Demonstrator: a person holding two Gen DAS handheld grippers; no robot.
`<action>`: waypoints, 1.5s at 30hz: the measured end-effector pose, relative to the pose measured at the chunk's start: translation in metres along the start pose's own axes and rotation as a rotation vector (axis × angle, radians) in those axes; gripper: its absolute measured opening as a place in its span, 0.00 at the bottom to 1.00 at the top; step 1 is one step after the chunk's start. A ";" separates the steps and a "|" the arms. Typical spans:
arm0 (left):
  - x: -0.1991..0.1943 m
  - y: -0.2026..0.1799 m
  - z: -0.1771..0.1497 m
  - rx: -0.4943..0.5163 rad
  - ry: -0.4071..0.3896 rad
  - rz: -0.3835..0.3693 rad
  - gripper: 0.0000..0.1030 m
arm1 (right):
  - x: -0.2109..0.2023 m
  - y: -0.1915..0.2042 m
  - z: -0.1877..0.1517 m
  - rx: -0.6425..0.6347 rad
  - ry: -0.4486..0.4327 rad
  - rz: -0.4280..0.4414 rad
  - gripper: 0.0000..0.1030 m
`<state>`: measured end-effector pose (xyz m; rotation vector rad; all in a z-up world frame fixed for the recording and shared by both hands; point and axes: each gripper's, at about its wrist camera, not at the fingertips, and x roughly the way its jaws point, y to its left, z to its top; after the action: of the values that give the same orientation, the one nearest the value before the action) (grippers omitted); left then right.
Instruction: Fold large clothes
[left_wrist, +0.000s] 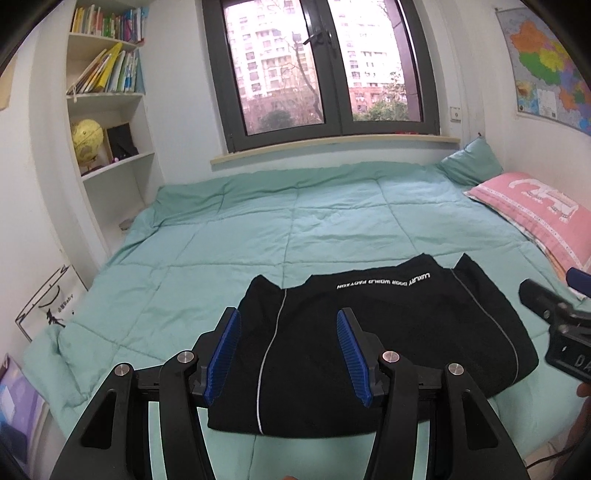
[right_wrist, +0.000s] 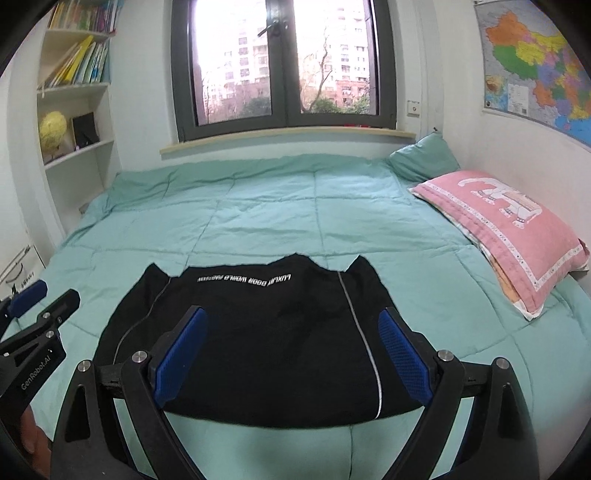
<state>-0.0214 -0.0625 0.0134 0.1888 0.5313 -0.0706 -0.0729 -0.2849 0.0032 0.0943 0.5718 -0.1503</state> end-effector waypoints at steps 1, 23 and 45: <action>0.001 0.000 -0.001 -0.001 0.004 0.000 0.54 | 0.004 0.002 -0.002 -0.001 0.012 0.002 0.92; 0.002 -0.011 -0.007 0.036 0.037 -0.076 0.54 | 0.036 -0.004 -0.017 0.051 0.127 0.026 0.92; 0.011 -0.010 -0.007 0.043 0.058 -0.036 0.54 | 0.046 -0.002 -0.020 0.017 0.166 0.036 0.92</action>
<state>-0.0163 -0.0710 0.0001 0.2236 0.5915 -0.1116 -0.0451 -0.2891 -0.0388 0.1345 0.7345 -0.1129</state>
